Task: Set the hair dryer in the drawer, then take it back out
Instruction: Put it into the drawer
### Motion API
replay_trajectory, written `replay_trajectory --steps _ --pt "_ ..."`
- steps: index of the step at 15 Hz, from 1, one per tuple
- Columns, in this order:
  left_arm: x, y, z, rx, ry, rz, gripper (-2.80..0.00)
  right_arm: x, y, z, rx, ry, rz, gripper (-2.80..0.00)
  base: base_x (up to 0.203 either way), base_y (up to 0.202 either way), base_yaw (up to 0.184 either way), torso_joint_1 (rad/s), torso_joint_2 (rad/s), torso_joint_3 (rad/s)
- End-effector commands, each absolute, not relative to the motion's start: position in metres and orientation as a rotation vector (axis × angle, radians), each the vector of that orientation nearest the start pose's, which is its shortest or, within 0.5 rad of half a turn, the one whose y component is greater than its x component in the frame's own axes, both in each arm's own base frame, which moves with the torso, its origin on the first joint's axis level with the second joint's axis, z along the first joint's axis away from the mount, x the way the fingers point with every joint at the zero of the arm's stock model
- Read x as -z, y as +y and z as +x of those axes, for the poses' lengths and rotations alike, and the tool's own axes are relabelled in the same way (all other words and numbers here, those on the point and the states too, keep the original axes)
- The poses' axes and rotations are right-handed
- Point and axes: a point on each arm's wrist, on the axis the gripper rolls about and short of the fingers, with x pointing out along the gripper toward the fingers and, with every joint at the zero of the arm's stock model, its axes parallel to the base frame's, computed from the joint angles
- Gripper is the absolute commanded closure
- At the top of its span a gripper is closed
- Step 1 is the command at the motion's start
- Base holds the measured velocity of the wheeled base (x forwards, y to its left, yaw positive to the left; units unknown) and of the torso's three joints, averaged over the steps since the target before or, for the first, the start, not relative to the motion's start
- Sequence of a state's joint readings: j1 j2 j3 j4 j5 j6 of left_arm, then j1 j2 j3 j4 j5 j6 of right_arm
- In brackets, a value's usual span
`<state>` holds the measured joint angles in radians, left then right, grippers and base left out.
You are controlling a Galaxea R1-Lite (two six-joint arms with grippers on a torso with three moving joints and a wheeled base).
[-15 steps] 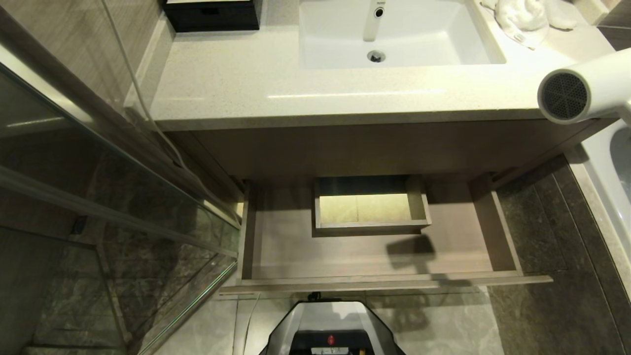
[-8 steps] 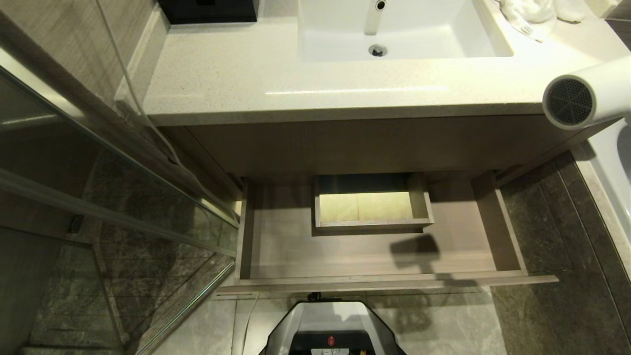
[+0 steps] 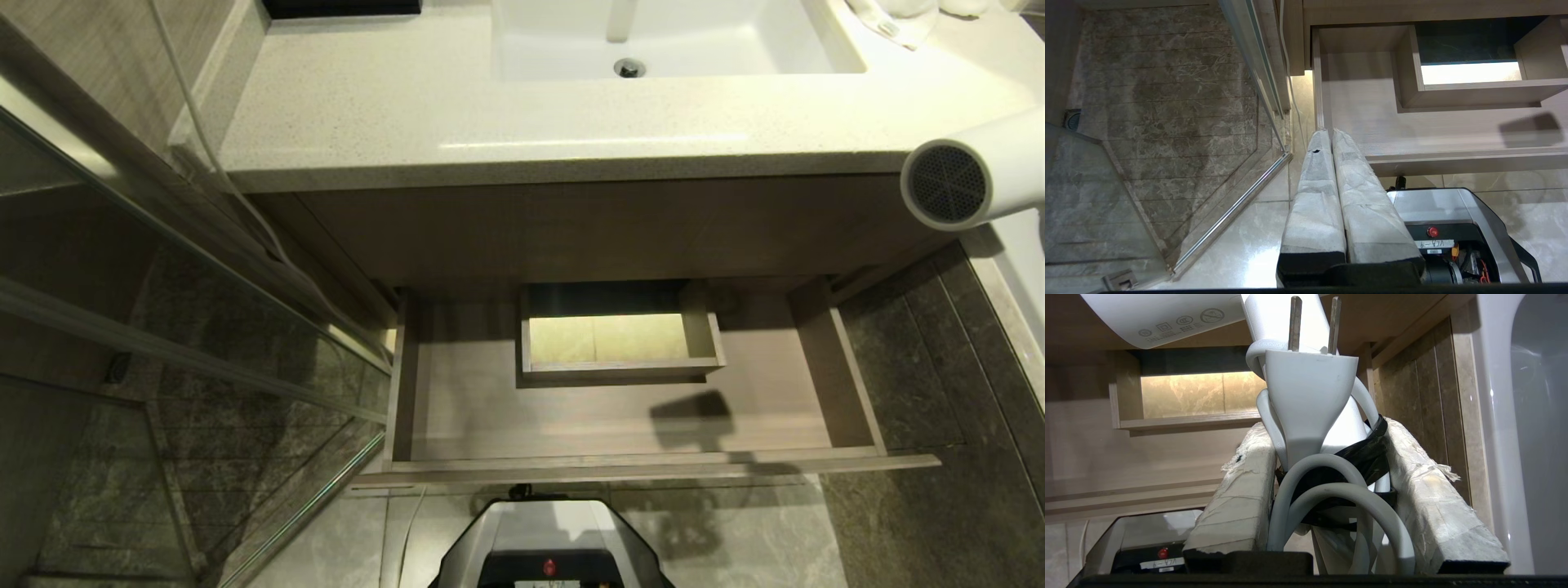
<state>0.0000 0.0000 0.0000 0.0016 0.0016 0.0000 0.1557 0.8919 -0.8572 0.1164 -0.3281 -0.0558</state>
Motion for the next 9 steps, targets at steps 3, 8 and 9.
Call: replay_trajectory --steps 3,8,9 --pt "-0.075 0.0 -0.023 -0.002 0.001 0.0 0.0 -0.279 0.005 0.079 0.166 0.151 -0.096 0.0 0.0 0.0 0.0 -0.174 0.32 0.147" --pt "-0.075 0.0 -0.023 -0.002 0.002 0.0 0.0 -0.272 0.004 0.071 0.165 0.154 -0.096 0.0 0.0 0.0 0.0 -0.18 0.33 0.145" --pt "-0.075 0.0 -0.023 -0.002 0.0 0.0 0.0 -0.269 0.004 0.07 0.166 0.157 -0.097 0.0 0.0 0.0 0.0 -0.186 0.33 0.147"
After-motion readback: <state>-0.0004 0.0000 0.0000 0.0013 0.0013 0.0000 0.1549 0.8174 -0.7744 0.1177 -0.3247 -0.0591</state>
